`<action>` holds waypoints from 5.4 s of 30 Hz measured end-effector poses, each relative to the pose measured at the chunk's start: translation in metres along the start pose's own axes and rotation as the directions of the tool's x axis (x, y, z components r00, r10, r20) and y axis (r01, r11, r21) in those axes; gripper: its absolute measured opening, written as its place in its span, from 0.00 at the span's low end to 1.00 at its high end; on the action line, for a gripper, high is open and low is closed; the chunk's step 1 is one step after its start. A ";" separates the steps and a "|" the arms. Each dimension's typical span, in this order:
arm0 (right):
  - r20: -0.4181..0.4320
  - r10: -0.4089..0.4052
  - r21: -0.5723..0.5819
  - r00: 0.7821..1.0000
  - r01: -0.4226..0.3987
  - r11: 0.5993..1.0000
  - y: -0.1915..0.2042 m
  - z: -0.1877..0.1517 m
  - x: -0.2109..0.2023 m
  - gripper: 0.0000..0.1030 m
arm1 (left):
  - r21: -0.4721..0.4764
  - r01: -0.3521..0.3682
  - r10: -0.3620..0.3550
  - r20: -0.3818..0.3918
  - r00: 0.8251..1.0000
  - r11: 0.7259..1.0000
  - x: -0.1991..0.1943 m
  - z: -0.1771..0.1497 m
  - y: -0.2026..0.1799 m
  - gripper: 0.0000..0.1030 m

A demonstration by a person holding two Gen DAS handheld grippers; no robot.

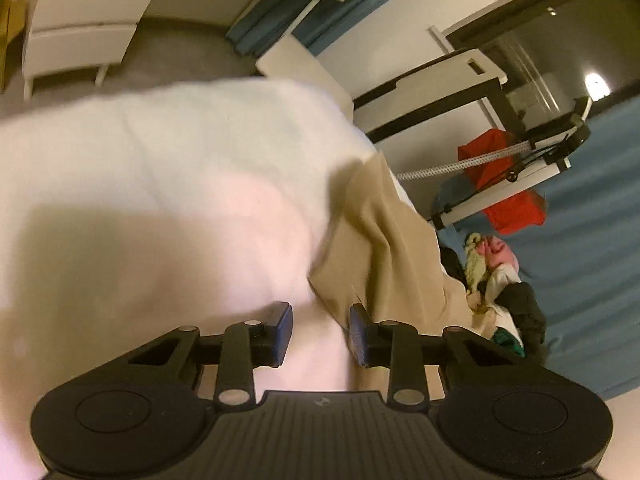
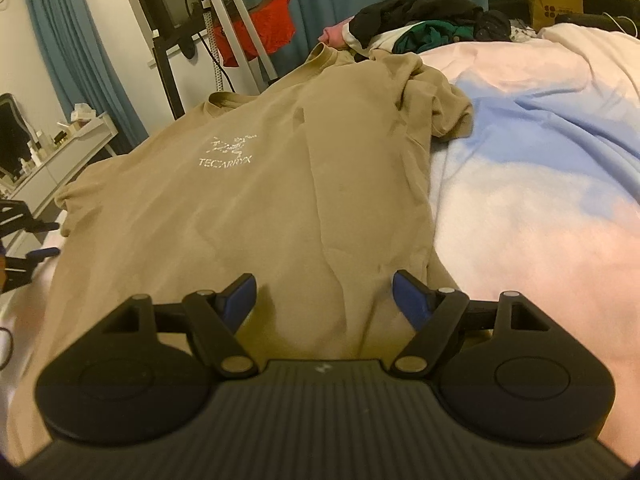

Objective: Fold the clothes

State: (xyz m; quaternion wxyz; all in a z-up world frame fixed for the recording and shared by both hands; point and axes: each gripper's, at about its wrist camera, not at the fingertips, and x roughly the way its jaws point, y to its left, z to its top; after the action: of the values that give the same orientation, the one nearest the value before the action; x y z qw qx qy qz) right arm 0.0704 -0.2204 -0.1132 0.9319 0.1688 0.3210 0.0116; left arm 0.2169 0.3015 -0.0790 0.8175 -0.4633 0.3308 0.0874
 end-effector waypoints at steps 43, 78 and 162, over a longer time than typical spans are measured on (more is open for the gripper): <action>0.255 0.177 0.382 0.951 -0.267 0.884 -0.072 0.035 -0.040 0.76 | 0.656 -0.082 -0.004 0.128 0.992 0.750 -0.086 -0.175 -0.141 0.62; 0.416 0.139 0.579 0.899 -0.380 0.721 -0.157 0.147 0.127 0.13 | 0.747 0.135 -0.088 -0.101 0.991 0.651 -0.036 -0.320 -0.142 0.65; 0.449 0.169 0.310 0.877 -0.331 0.891 -0.135 0.067 -0.112 0.93 | 0.826 0.319 -0.171 -0.270 0.948 0.464 -0.172 -0.347 -0.144 0.96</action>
State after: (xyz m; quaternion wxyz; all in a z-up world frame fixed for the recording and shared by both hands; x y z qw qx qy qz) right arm 0.0103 -0.3833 -0.0405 0.9181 0.3843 0.0892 0.0365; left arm -0.0094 -0.0330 0.0070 0.9151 -0.0423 0.3197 -0.2422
